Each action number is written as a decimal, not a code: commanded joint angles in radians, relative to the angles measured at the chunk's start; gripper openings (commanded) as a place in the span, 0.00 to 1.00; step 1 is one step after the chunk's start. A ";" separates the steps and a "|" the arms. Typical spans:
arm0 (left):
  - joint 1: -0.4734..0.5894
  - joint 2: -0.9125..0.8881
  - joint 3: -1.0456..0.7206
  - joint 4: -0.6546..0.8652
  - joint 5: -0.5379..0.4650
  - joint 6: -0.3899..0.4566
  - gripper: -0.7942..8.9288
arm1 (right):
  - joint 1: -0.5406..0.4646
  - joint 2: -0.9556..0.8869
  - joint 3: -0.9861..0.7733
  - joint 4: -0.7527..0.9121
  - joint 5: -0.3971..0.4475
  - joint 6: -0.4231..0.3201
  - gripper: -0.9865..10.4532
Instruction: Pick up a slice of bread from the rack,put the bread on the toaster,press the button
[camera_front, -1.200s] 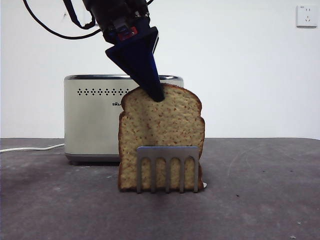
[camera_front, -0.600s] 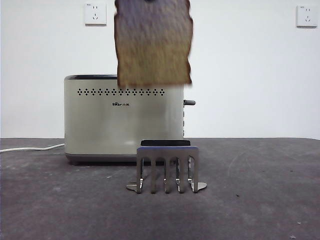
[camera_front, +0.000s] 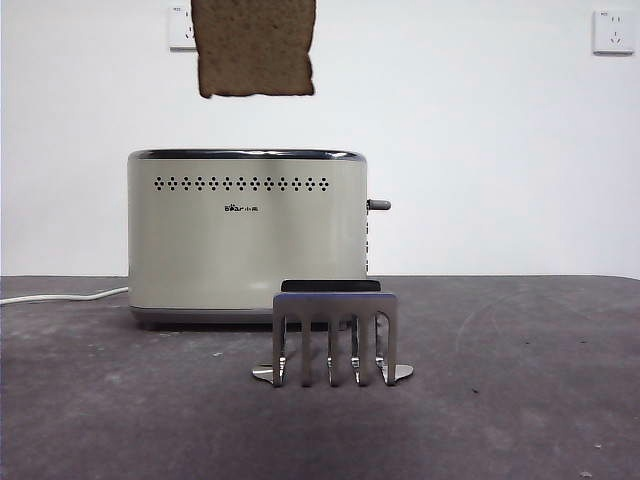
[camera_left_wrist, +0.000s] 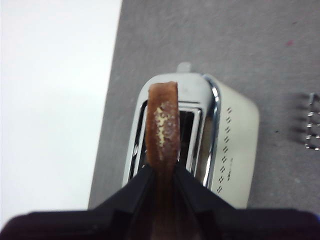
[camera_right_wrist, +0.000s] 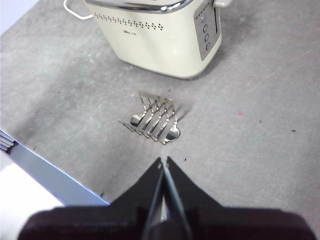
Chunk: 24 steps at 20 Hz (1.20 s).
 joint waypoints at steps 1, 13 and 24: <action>0.043 0.012 -0.002 0.008 0.067 0.069 0.07 | 0.002 0.008 0.002 0.002 0.002 -0.009 0.08; 0.185 0.086 -0.002 0.027 0.241 0.149 0.07 | 0.002 0.044 0.002 0.000 0.002 -0.013 0.08; 0.226 0.220 -0.002 0.000 0.286 0.174 0.07 | 0.002 0.049 0.002 -0.002 0.002 -0.016 0.08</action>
